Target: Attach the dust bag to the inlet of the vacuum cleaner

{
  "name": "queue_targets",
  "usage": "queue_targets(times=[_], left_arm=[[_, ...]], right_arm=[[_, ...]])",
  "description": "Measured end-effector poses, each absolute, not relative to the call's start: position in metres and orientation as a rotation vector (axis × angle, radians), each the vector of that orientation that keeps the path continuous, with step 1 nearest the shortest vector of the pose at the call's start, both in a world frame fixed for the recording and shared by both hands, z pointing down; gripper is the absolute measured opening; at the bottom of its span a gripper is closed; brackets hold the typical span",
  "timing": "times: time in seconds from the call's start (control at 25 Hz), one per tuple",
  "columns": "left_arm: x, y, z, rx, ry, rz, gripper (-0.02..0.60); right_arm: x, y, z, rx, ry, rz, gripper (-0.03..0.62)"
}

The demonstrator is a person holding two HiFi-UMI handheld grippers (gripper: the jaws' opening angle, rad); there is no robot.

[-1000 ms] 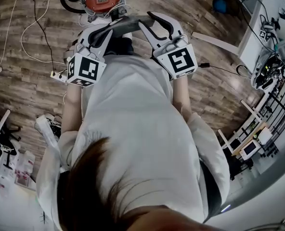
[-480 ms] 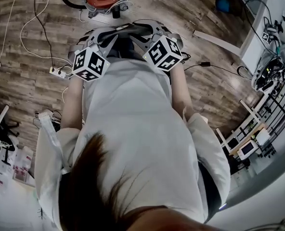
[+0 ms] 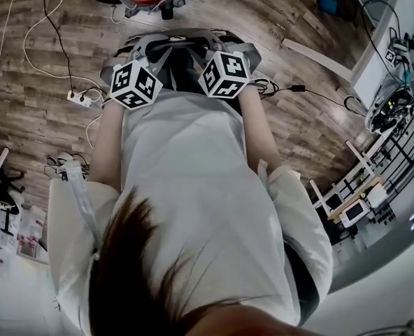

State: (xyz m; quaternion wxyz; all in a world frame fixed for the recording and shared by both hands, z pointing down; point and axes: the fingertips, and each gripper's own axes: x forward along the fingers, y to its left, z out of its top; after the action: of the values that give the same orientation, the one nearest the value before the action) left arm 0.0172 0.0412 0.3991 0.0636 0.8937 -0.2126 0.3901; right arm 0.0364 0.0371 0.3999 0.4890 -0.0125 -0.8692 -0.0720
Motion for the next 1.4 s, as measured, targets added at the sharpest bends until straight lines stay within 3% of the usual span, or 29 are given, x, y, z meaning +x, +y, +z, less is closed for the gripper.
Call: queue_targets(times=[0.92, 1.4], left_arm=[[0.002, 0.042, 0.602, 2.382, -0.68, 1.24, 0.061], [0.004, 0.04, 0.658, 2.353, -0.704, 1.204, 0.061]], right_arm=[[0.029, 0.037, 0.59, -0.06, -2.016, 0.055, 0.035], [0.032, 0.032, 0.647, 0.026, -2.038, 0.209, 0.051]])
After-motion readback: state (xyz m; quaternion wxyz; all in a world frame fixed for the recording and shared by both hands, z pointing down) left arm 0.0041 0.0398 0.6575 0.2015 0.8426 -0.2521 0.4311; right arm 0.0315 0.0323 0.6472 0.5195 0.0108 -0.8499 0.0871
